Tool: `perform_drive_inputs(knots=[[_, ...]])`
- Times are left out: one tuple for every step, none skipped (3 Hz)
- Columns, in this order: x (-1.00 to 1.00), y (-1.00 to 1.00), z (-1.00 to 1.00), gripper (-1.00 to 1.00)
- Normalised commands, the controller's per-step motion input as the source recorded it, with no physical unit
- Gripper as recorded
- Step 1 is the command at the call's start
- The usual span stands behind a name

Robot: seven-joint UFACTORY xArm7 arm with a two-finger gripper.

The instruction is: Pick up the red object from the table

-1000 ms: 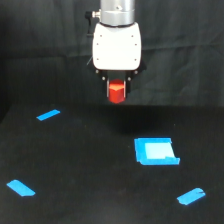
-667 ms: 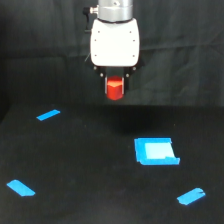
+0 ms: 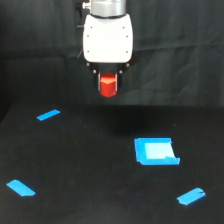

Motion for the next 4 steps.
perform_drive_inputs(knots=[[-0.10,-0.19,0.20,-0.99],[0.00,-0.15,0.36,-0.99],[0.04,-0.10,0.44,-0.99],[0.14,-0.04,0.25,-0.98]])
